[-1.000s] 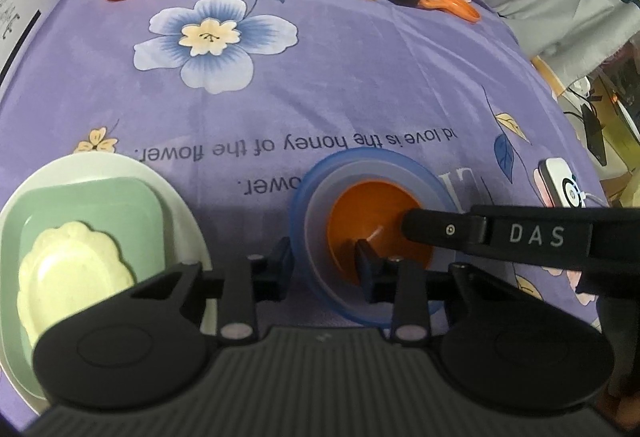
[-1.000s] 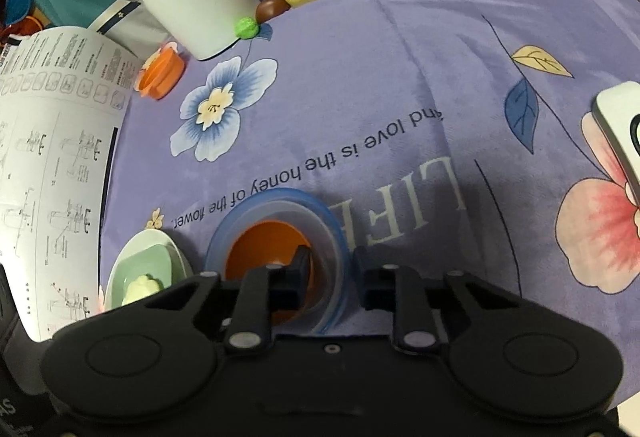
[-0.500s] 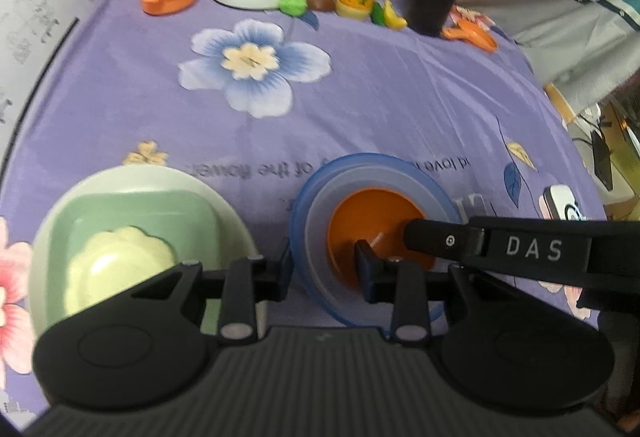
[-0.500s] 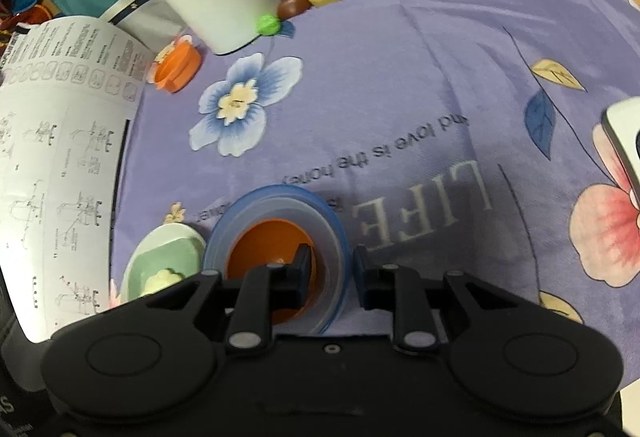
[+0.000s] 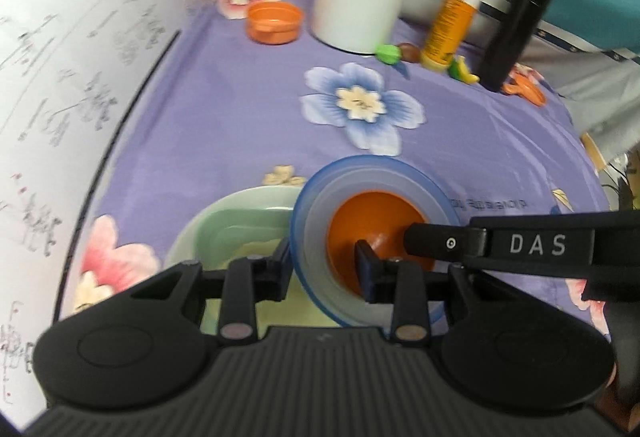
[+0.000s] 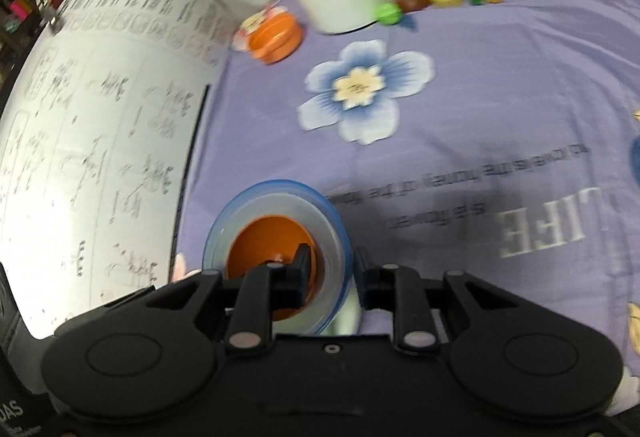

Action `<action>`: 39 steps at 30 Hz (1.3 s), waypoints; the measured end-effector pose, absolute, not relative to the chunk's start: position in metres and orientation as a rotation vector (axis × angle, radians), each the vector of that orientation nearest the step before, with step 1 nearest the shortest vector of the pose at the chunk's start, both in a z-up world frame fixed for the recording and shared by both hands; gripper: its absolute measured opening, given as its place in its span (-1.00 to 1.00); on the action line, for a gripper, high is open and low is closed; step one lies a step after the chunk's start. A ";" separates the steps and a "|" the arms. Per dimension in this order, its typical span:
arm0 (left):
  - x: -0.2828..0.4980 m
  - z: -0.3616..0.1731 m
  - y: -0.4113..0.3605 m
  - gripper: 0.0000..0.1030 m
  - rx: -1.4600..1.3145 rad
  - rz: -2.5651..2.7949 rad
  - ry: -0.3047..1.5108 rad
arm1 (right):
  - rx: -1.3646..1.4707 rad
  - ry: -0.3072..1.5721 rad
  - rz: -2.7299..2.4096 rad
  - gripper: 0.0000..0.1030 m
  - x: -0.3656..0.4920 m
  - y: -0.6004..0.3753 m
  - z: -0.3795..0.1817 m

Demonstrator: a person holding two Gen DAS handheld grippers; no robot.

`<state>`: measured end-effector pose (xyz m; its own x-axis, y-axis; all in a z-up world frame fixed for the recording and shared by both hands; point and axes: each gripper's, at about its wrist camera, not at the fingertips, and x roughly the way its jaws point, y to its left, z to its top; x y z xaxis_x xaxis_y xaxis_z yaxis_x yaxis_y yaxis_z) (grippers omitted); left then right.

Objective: Organize plates and bowls
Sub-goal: 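Lift the nested bowls with both tools and carry them over the plate stack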

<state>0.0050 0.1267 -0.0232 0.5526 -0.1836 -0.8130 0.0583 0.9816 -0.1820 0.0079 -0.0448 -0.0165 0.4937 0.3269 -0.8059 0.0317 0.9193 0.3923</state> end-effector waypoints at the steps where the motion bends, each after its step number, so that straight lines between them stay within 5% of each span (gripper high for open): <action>1: 0.003 -0.024 0.133 -0.39 -0.145 -0.137 0.978 | 0.374 1.051 0.192 -0.55 0.009 -0.037 -0.017; 27: 0.005 -0.065 0.178 -0.38 -0.207 -0.122 1.051 | 0.300 1.159 0.217 -0.51 0.023 0.017 -0.050; 39: 0.009 -0.069 0.181 0.08 -0.208 -0.094 1.027 | 0.256 1.125 0.198 -0.23 0.026 0.016 -0.052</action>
<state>0.0085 0.1807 -0.0687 0.5155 -0.1753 -0.8388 -0.0194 0.9762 -0.2159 0.0257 0.0160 -0.0520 0.4183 0.2842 -0.8627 -0.0276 0.9533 0.3006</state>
